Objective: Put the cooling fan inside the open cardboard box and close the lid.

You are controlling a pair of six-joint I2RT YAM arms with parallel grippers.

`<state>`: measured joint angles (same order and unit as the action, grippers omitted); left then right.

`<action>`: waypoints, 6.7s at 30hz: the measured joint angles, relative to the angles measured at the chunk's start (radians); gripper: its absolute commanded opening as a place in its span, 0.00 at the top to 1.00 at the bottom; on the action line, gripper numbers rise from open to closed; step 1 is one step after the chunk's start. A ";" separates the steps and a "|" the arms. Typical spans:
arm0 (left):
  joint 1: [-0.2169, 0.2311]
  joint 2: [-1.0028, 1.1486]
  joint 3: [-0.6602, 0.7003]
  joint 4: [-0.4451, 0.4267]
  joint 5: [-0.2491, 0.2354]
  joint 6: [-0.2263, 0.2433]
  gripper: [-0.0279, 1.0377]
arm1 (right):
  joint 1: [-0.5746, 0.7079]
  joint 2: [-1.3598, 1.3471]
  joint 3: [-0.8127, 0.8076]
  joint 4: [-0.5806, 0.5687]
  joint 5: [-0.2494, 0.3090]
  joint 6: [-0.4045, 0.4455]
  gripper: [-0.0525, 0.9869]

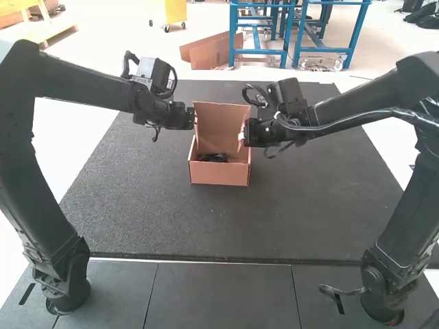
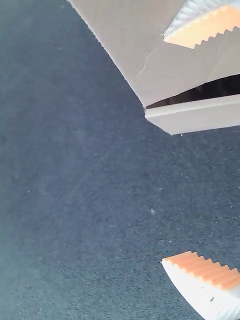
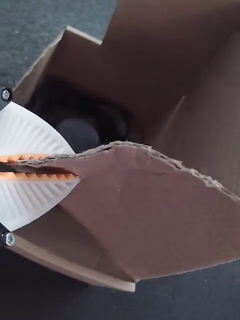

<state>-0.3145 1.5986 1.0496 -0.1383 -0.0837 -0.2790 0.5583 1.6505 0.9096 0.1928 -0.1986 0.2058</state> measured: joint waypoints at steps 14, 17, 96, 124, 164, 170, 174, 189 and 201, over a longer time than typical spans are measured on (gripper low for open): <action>0.000 -0.089 -0.055 -0.044 0.000 0.001 0.06 | 0.018 0.000 -0.054 -0.033 0.024 -0.043 0.86; 0.000 -0.110 -0.068 -0.047 0.000 0.001 0.06 | 0.018 0.000 -0.055 -0.046 0.027 -0.052 0.86; -0.241 0.039 -0.064 -0.125 0.008 0.062 0.06 | -0.111 -0.292 0.219 -0.566 0.063 -0.113 0.08; -0.188 -0.146 0.012 -0.129 -0.158 0.132 0.06 | -0.229 -0.303 0.269 -0.635 0.038 -0.086 0.07; -0.049 -1.097 -0.580 0.340 -0.243 0.282 0.07 | -0.419 -0.978 -0.377 -0.118 0.136 -0.185 0.08; -0.049 -1.250 -0.717 0.382 -0.306 0.286 0.07 | -0.419 -1.075 -0.531 0.023 0.177 -0.207 0.08; -0.049 -1.383 -0.788 0.360 -0.327 0.288 0.07 | -0.419 -1.078 -0.603 0.102 0.198 -0.212 0.08; -0.049 -1.587 -0.971 0.501 -0.348 0.370 0.07 | -0.419 -1.310 -0.840 0.152 0.207 -0.218 0.08; -0.049 -1.587 -1.044 0.452 -0.336 0.389 0.08 | -0.419 -1.526 -0.886 0.058 0.196 -0.227 0.08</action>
<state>-0.3637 0.0120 0.0055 0.3134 -0.4194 0.1101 0.1390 0.1246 0.0238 0.2508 -0.0025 -0.0208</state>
